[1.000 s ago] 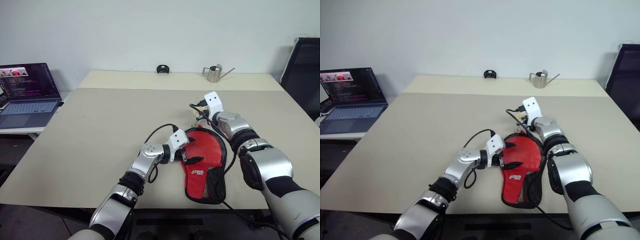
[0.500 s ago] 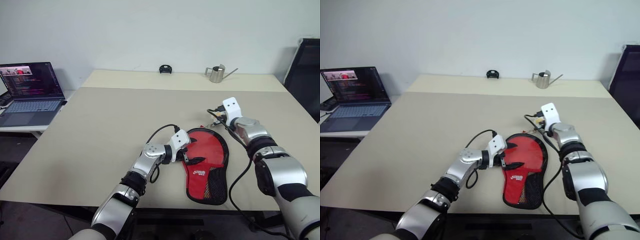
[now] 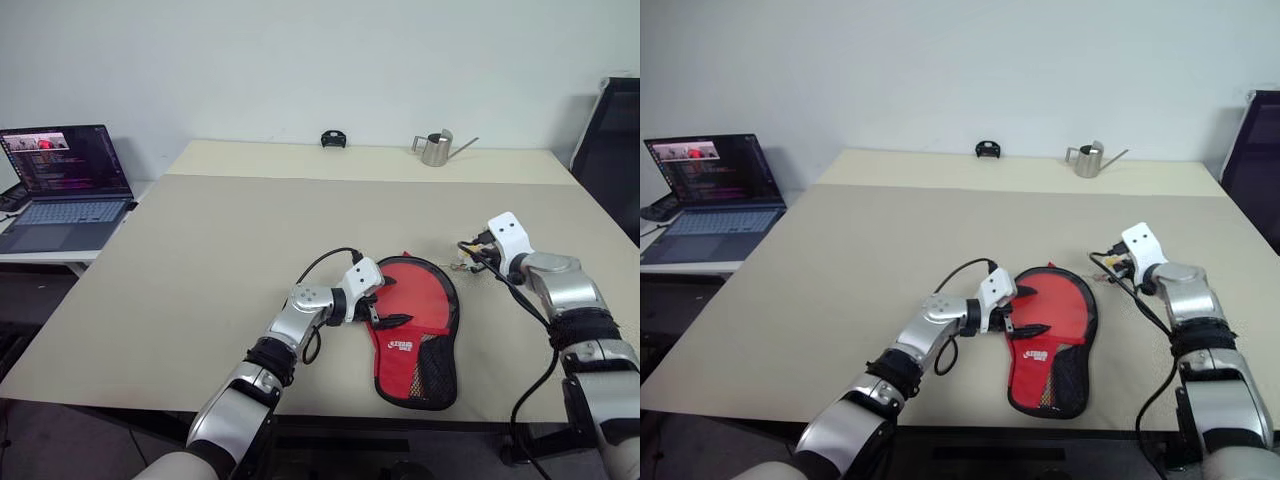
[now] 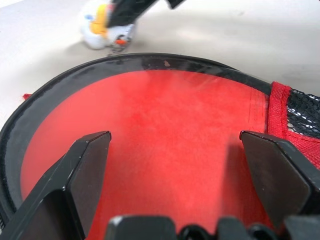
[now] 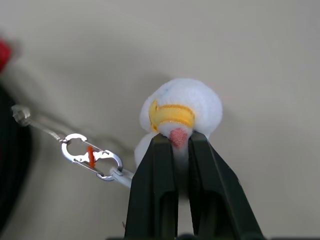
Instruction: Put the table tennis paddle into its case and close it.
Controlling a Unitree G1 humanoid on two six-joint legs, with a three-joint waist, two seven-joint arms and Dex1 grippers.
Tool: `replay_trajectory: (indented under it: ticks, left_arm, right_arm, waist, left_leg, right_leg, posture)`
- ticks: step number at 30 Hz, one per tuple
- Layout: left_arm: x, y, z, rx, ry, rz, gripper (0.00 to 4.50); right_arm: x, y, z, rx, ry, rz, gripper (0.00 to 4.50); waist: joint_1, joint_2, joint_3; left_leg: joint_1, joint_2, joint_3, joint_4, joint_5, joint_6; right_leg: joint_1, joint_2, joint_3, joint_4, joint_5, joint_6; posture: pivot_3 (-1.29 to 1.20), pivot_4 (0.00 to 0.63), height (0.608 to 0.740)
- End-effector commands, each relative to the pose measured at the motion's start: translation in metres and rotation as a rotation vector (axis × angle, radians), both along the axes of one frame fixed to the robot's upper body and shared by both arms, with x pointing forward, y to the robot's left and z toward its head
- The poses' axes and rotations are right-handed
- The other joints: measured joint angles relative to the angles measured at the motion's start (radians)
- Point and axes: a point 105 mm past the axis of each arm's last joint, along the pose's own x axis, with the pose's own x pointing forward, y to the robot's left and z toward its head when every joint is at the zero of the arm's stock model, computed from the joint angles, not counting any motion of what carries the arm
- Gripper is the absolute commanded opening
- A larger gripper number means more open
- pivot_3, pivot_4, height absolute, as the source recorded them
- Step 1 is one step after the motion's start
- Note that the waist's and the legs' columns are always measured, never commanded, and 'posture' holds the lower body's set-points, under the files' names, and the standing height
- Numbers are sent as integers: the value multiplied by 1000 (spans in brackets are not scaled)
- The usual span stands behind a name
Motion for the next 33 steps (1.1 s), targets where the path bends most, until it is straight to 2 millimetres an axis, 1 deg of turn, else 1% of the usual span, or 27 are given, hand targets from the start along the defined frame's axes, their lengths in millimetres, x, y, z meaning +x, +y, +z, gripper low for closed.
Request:
replay_trajectory:
  ticks: [1, 4, 9, 13, 15, 20, 23, 26, 28, 33]
  left_arm:
    - [-10, 6, -34, 101, 82, -10, 4500]
    - [-11, 5, -34, 102, 82, -14, 4500]
    - [-11, 3, -34, 101, 80, -19, 4500]
    - [-11, 1, -33, 101, 78, -25, 4500]
    - [-11, 1, -33, 102, 78, -27, 4500]
    - [-12, -1, -34, 104, 79, -34, 4500]
    - [-12, -4, -33, 102, 78, -39, 4500]
    - [-13, -4, -33, 102, 77, -42, 4500]
    - [-13, -4, -33, 103, 77, -43, 4500]
    - [-14, -6, -34, 101, 78, -44, 4500]
  right_arm:
    - [-26, -7, 18, 4, 9, 29, 10]
    - [-49, -7, 16, 17, 64, 50, 10]
    - [-79, -4, 11, 32, 148, 89, 10]
    - [-105, 6, 4, 33, 231, 162, 10]
    - [-119, 9, -1, -9, 274, 214, 10]
    - [-141, 7, -15, -126, 335, 288, 10]
    - [-162, 9, -21, -153, 402, 370, 10]
    - [-180, 16, -21, -156, 452, 468, 10]
    - [-189, 22, -19, -143, 474, 526, 10]
    - [-203, 33, -16, -111, 507, 620, 10]
  waist:
    - [3, 0, 0]
    - [3, 1, -1]
    - [4, 1, -1]
    - [9, 1, -1]
    - [10, 1, -1]
    - [14, 1, -1]
    - [17, 1, -1]
    - [18, 2, -2]
    - [19, 3, -2]
    - [20, 3, -3]
  left_leg:
    - [0, 0, 0, 0, 0, 0]
    - [0, 0, 0, 0, 0, 0]
    - [0, 0, -1, 0, 0, 0]
    - [0, 0, -1, 0, 0, 1]
    - [0, 0, -1, 0, -1, 1]
    - [0, 0, -2, 0, -1, 1]
    - [0, -1, -3, 0, -1, 1]
    - [-1, -2, -7, 0, -1, 2]
    - [-1, -2, -14, 0, -2, 2]
    - [-1, -2, -18, -1, -4, 3]
  right_leg:
    - [0, 0, 0, 0, 0, 0]
    - [0, 0, -1, -1, 0, 0]
    - [1, 1, -1, -1, 0, 1]
    - [1, 1, -1, -2, -1, 1]
    - [1, 1, -1, -2, -1, 2]
    - [2, 1, -2, -3, -1, 2]
    - [2, 1, -3, -4, -2, 3]
    - [5, 1, -9, -7, -2, 4]
    - [11, 1, -15, -13, -2, 4]
    - [15, 0, -18, -18, -3, 4]
  posture:
    - [0, 150, 740]
    - [0, 150, 740]
    - [0, 150, 740]
    - [0, 150, 740]
    - [0, 150, 740]
    - [0, 150, 740]
    - [0, 150, 740]
    - [0, 150, 740]
    - [0, 150, 740]
    - [0, 150, 740]
